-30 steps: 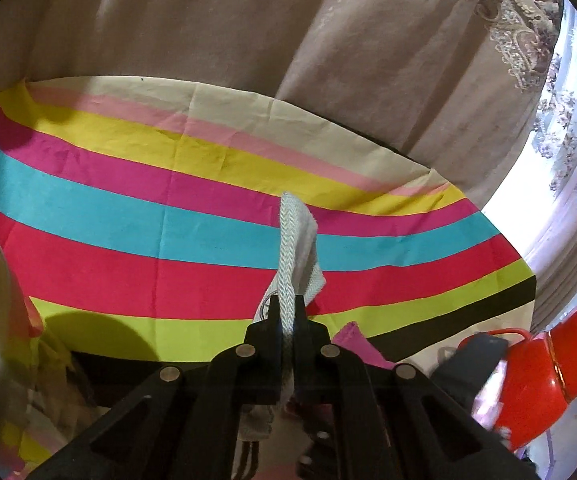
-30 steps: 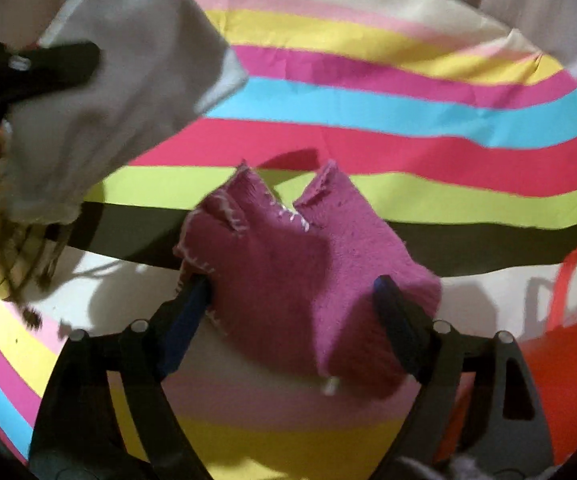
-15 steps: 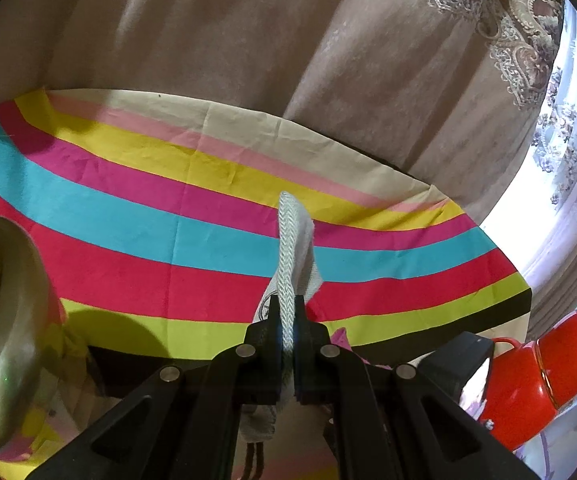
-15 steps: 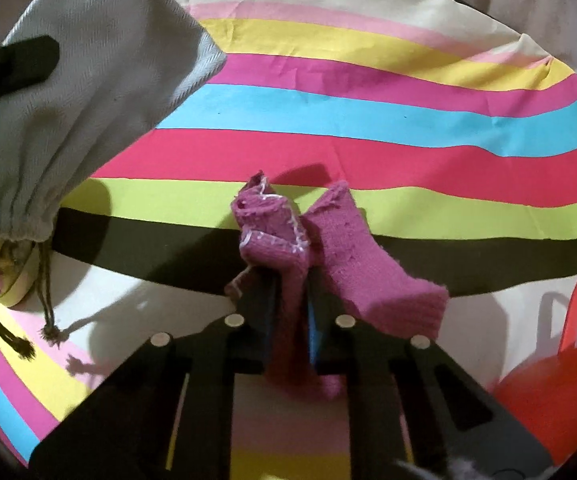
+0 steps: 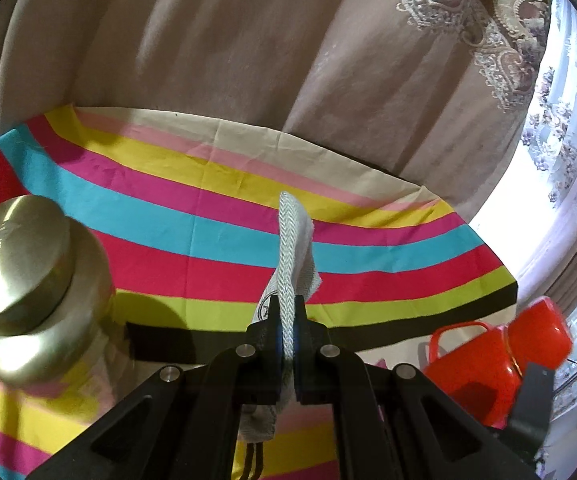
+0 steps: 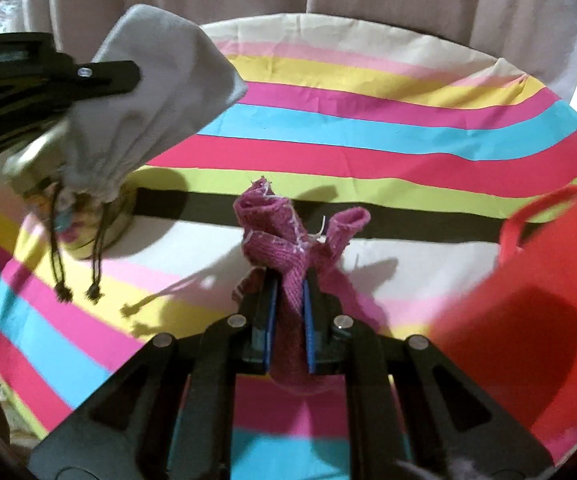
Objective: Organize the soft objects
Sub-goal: 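Grasp the grey drawstring bag with the left tool while the right tool grasps the pink mitten, then carry the grey bag and pink mitten into the white box and open both tools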
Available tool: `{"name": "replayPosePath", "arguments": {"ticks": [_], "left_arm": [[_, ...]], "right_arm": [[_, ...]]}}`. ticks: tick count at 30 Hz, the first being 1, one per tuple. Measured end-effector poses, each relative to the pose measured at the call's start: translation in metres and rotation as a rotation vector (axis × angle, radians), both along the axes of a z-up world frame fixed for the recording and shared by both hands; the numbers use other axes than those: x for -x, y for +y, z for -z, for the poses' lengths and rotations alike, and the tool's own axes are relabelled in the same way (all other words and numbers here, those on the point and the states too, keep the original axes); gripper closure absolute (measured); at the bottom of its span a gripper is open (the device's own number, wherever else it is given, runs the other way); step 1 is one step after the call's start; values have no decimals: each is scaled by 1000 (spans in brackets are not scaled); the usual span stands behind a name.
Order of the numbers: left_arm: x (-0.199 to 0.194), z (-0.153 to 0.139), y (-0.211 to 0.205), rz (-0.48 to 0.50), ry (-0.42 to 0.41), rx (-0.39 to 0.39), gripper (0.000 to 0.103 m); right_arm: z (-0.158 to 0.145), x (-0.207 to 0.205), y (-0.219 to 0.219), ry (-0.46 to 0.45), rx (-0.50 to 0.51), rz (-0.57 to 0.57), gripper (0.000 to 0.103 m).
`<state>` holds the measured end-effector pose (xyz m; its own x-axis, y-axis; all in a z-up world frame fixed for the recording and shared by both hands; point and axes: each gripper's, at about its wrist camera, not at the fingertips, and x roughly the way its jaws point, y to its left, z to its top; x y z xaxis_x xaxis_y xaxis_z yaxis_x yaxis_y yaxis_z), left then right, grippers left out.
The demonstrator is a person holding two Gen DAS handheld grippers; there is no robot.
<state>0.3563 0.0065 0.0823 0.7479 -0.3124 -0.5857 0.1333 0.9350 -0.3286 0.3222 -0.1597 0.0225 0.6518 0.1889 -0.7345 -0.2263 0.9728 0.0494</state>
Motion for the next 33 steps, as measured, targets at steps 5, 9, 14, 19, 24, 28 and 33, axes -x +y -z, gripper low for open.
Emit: {"name": "replayPosePath", "arguments": {"ticks": [5, 9, 14, 19, 24, 28, 33], "left_arm": [[32, -4, -6, 10, 9, 3, 99], [59, -5, -15, 32, 22, 10, 99], [92, -11, -34, 77, 22, 13, 99], [126, -16, -59, 132, 17, 13, 99], [156, -17, -79, 174, 26, 25, 99], [180, -15, -89, 189, 39, 38, 99], [205, -12, -102, 201, 55, 52, 99]], "right_arm": [[-18, 41, -12, -21, -2, 11, 88], [-30, 67, -24, -35, -1, 33, 88], [-39, 102, -46, -50, 1, 70, 88], [-45, 131, -72, -51, -12, 112, 88], [-46, 161, -99, -46, -17, 154, 88], [-45, 179, -118, -41, -18, 180, 88], [-43, 202, -139, -36, -17, 204, 88]]}}
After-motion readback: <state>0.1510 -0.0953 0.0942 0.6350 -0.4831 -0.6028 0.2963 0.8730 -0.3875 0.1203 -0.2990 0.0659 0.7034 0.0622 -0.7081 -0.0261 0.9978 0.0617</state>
